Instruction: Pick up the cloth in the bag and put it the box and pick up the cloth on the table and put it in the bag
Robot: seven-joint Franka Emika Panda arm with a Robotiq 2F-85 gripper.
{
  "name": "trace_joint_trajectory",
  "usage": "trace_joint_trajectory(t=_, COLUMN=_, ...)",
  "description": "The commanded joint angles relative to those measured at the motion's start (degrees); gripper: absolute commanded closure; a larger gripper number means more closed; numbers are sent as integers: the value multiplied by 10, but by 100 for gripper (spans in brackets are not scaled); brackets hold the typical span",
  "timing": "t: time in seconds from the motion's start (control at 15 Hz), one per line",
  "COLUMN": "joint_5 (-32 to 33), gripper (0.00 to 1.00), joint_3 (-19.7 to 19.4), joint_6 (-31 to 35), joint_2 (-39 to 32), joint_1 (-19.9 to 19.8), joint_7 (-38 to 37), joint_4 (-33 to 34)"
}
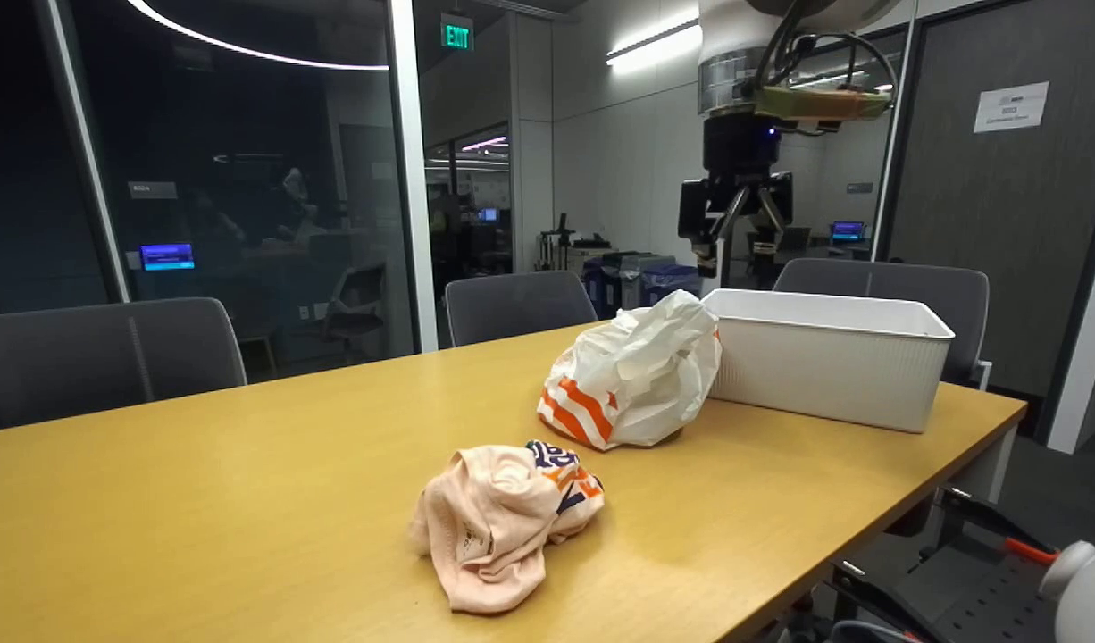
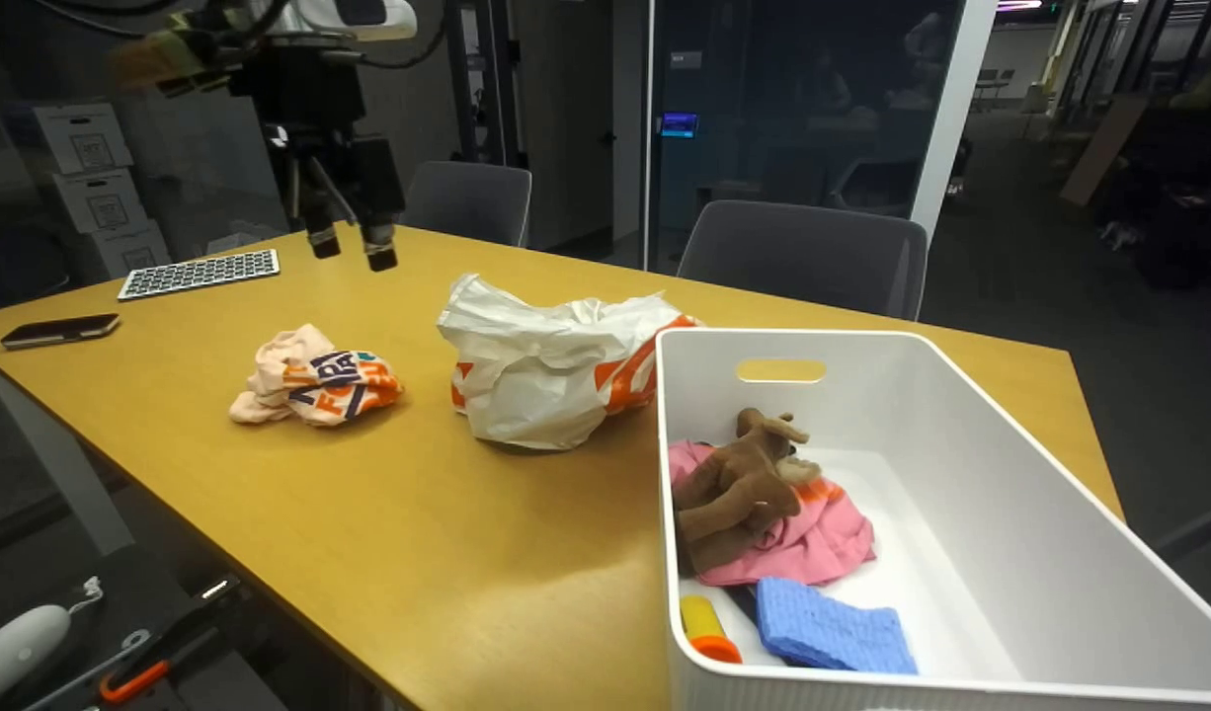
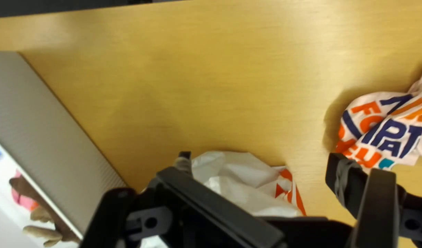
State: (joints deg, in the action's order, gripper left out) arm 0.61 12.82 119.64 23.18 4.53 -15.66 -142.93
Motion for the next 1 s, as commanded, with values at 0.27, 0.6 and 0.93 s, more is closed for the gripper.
trace_joint_trajectory(t=0.27, joint_5=102, gripper=0, joint_3=-16, joint_6=30, joint_2=-157, joint_1=-15, joint_7=3, joint_4=179)
trace_joint_trajectory(t=0.6, joint_5=101, gripper=0, joint_3=-35, joint_6=146, joint_2=-226, joint_1=-7, joint_7=33, joint_4=188)
trace_joint_trajectory(t=0.93, joint_5=100, gripper=0, joint_3=-47, joint_6=213, joint_2=-262, joint_1=-2, joint_7=76, joint_4=151)
